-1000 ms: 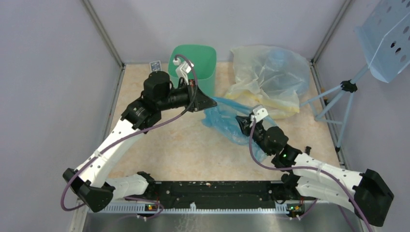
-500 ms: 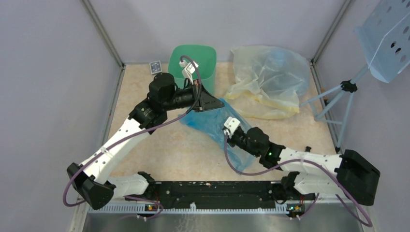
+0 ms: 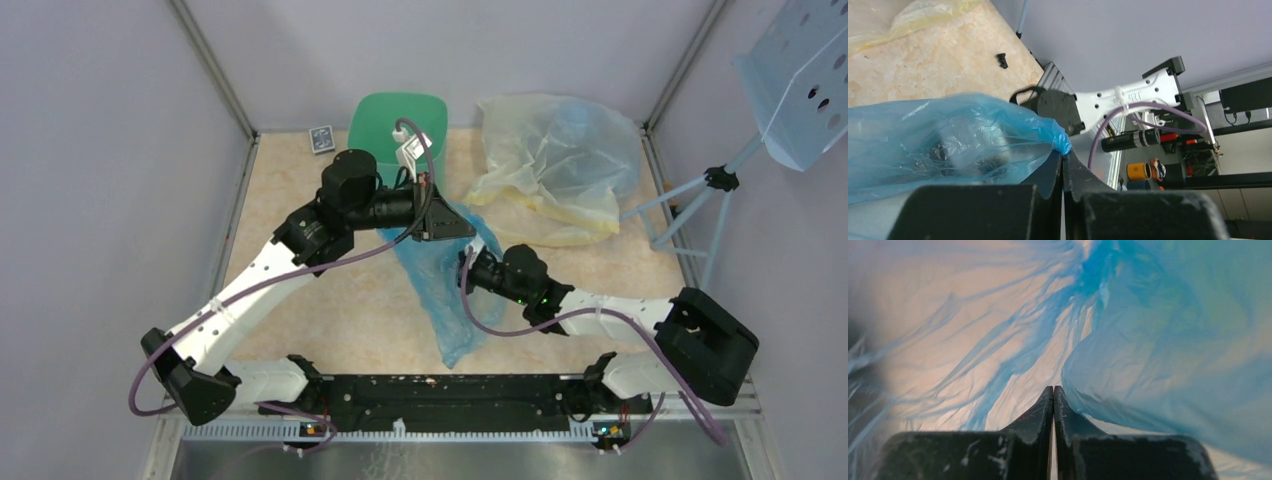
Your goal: Put the trash bags into the trash bin
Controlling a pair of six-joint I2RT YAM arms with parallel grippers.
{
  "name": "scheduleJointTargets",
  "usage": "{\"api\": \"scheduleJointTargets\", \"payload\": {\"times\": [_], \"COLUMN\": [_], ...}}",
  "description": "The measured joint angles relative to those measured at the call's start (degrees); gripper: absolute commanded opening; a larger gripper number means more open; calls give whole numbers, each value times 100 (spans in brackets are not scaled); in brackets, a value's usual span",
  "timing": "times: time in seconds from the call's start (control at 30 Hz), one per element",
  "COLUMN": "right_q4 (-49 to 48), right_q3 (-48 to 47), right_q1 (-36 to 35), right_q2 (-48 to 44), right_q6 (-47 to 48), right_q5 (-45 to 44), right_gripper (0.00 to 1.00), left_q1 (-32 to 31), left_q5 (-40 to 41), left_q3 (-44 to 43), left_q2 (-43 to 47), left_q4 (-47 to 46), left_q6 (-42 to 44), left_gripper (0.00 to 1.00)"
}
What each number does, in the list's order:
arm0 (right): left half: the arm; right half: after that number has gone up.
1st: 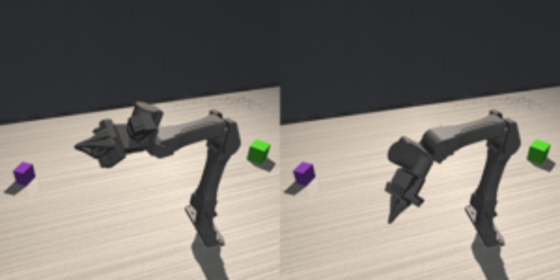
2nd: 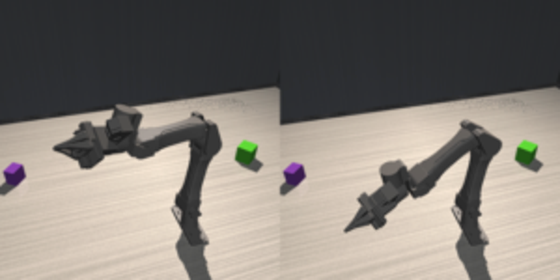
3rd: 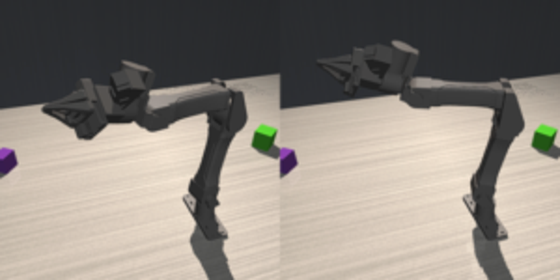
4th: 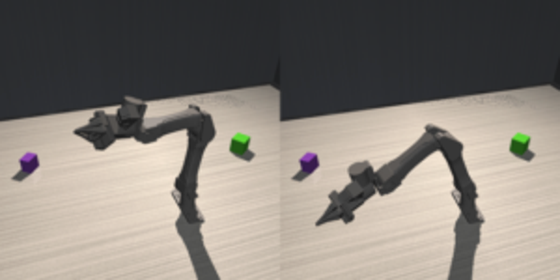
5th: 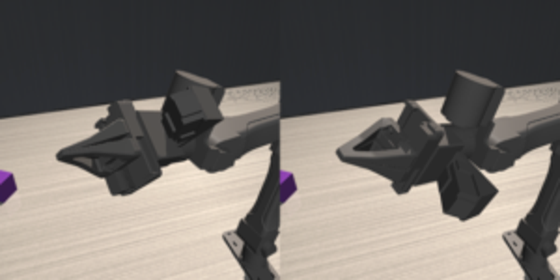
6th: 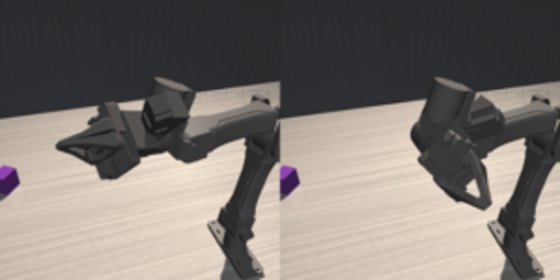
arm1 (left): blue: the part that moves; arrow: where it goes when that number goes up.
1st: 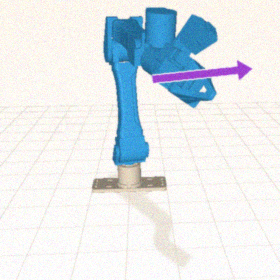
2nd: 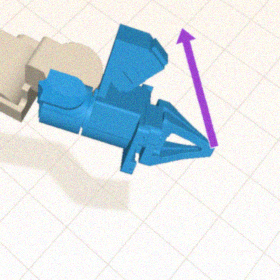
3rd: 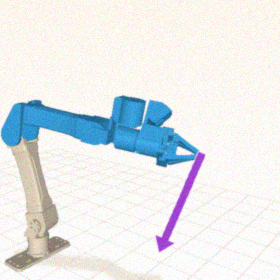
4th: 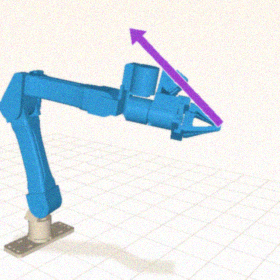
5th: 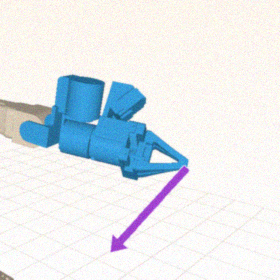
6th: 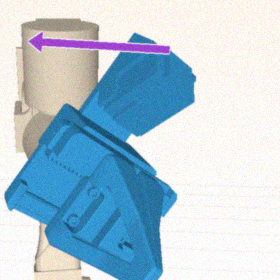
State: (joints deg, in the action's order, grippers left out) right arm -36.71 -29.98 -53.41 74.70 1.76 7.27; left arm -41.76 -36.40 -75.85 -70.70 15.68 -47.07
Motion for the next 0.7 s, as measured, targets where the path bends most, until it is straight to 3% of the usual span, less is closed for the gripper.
{"api": "scheduleJointTargets", "payload": {"times": [0.13, 0.3, 0.47, 0.7], "right_q4": [-492, -798, -992, -2127], "right_q3": [151, 208, 122, 107], "right_q1": [446, 520, 479, 431], "right_q2": [-4, 2, 46, 61], "right_q6": [-490, -857, -997, -1152], "right_q5": [396, 785, 793, 507], "right_gripper": [0, 0, 0, 0], "left_q1": [-33, -35, -317, -876], "left_q5": [13, -17, -85, -59], "left_q3": [-98, -98, -98, -31], "left_q2": [136, 319, 186, -116], "left_q4": [389, 684, 625, 33], "left_q6": [282, 437, 369, 52], "left_gripper": [0, 0, 0, 0]}}
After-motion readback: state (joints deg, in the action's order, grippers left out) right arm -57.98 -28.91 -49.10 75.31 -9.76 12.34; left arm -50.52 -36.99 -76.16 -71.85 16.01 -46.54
